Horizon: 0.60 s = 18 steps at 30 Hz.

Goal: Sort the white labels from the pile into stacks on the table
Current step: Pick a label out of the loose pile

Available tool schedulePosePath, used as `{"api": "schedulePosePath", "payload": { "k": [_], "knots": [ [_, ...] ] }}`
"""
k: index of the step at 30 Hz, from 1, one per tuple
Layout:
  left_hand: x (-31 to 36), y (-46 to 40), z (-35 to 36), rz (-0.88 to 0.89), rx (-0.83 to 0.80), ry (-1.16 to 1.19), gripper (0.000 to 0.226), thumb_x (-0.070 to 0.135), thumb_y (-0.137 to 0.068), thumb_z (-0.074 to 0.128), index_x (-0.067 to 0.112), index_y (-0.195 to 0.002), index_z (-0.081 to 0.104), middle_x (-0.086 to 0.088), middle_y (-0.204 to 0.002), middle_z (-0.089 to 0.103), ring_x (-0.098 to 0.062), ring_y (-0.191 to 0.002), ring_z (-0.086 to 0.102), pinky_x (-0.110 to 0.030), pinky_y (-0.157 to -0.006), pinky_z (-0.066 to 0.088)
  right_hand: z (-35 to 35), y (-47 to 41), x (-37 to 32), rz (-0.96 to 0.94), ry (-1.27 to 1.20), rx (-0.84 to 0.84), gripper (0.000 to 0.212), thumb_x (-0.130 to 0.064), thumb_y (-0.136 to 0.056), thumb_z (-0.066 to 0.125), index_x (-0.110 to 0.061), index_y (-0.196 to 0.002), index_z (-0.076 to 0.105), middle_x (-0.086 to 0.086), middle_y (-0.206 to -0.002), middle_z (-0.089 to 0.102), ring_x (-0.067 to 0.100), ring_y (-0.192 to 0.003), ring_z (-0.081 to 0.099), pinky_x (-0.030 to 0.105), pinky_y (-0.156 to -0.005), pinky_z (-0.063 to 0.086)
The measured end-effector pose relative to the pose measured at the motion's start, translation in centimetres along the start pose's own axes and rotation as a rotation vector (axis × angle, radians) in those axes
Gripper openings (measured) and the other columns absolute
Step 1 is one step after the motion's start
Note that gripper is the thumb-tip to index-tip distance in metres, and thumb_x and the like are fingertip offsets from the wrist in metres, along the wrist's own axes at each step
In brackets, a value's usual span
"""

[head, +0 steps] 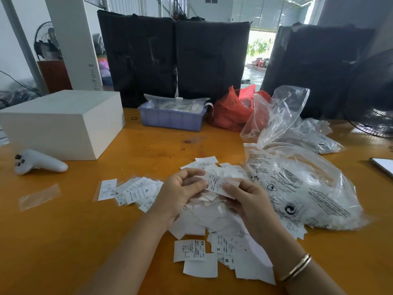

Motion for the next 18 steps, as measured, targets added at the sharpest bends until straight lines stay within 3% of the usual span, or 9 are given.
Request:
{"api": "schedulePosePath", "payload": {
  "k": [1, 3, 6, 11, 18],
  "knots": [
    [0.0, 0.0, 0.0, 0.004, 0.000, -0.015, 0.017, 0.006, -0.084, 0.068, 0.016, -0.097, 0.069, -0.003, -0.084, 0.076, -0.013, -0.073, 0.072, -0.015, -0.061, 0.053, -0.5, 0.0, 0.1, 0.014, 0.010, 0.047, 0.006, -0.018, -0.078, 0.072, -0.018, -0.082, 0.077, 0.010, -0.076, 0.072, 0.016, -0.062, 0.062, 0.023, -0.057, 0.050],
    [0.1, 0.1, -0.2, 0.015, 0.015, -0.052, 0.014, 0.011, -0.089, 0.064, 0.017, -0.099, 0.070, -0.003, -0.085, 0.076, -0.012, -0.076, 0.072, -0.015, -0.061, 0.052, -2.0, 0.0, 0.0, -0.009, -0.029, 0.176, 0.011, -0.012, -0.084, 0.068, -0.015, -0.077, 0.075, 0.009, -0.067, 0.069, 0.013, -0.055, 0.061, 0.020, -0.049, 0.049],
    [0.3, 0.1, -0.7, 0.029, 0.055, -0.081, 0.012, 0.014, -0.091, 0.061, 0.017, -0.097, 0.071, -0.003, -0.085, 0.076, -0.011, -0.077, 0.072, -0.015, -0.061, 0.052, -3.3, 0.3, -0.9, -0.084, -0.087, 0.279, 0.007, -0.009, -0.087, 0.066, -0.012, -0.085, 0.072, 0.005, -0.067, 0.069, 0.011, -0.057, 0.064, 0.017, -0.050, 0.051],
    [0.5, 0.2, -0.5, 0.031, 0.041, -0.097, 0.013, 0.015, -0.092, 0.060, 0.017, -0.098, 0.071, -0.004, -0.086, 0.076, -0.013, -0.080, 0.072, -0.016, -0.062, 0.052, -2.6, 0.6, -1.5, -0.127, -0.060, 0.273, 0.008, -0.008, -0.088, 0.064, -0.010, -0.091, 0.071, 0.005, -0.072, 0.072, 0.014, -0.062, 0.068, 0.019, -0.054, 0.054],
    [0.5, 0.3, -0.2, 0.011, 0.032, -0.106, 0.013, 0.019, -0.093, 0.060, 0.016, -0.093, 0.072, -0.002, -0.085, 0.076, -0.013, -0.079, 0.073, -0.016, -0.064, 0.055, -1.7, 0.9, -1.6, -0.150, -0.012, 0.242, 0.012, -0.010, -0.088, 0.064, -0.016, -0.084, 0.073, 0.011, -0.078, 0.073, 0.017, -0.066, 0.068, 0.023, -0.056, 0.056]
  ]
}}
Point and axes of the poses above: each hand's wrist, its own y-axis away from the middle knuckle, its own z-axis out of the palm, x = y × z, the point moved 10 cm from there along -y, towards the middle knuckle
